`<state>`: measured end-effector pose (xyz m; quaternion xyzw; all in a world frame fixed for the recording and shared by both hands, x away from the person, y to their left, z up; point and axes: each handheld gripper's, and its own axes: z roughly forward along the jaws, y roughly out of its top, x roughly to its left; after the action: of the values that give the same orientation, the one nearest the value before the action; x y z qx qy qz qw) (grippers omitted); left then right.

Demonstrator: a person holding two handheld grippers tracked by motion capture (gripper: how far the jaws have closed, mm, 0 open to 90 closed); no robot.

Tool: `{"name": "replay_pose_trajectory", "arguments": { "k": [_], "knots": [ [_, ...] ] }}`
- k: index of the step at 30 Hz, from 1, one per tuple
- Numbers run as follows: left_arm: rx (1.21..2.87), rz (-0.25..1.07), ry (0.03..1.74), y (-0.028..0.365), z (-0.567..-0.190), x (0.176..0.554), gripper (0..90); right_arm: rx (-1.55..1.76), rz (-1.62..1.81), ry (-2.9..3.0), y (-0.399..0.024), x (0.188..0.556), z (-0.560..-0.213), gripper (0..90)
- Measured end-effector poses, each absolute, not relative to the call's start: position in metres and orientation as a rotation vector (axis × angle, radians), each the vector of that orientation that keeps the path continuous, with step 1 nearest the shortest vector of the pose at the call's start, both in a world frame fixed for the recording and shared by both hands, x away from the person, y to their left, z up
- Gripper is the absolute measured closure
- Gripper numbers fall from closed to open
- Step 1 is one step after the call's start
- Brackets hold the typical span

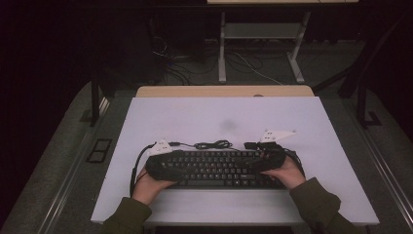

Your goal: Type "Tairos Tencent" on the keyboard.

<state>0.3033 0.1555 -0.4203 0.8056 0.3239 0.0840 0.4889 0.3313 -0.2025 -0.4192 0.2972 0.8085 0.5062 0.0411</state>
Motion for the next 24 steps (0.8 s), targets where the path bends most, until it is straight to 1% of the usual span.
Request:
{"name": "replay_pose_trajectory", "arguments": {
  "k": [8, 11, 14, 24],
  "knots": [
    [1.965, 0.220, 0.765, 0.159, -0.417, 0.297, 12.2, 0.941, 1.559, 2.443, -0.225, 0.322, -0.420, 18.0],
    [1.975, 0.227, 0.772, 0.161, -0.418, 0.295, 4.6, 0.948, 1.551, 2.432, -0.234, 0.317, -0.421, 18.0],
    [1.972, 0.227, 0.786, 0.163, -0.418, 0.294, 0.4, 0.955, 1.548, 2.423, -0.244, 0.311, -0.422, 18.0],
    [1.979, 0.241, 0.787, 0.166, -0.420, 0.287, 0.0, 1.002, 1.543, 2.393, -0.270, 0.293, -0.427, 17.9]
  ]
}}
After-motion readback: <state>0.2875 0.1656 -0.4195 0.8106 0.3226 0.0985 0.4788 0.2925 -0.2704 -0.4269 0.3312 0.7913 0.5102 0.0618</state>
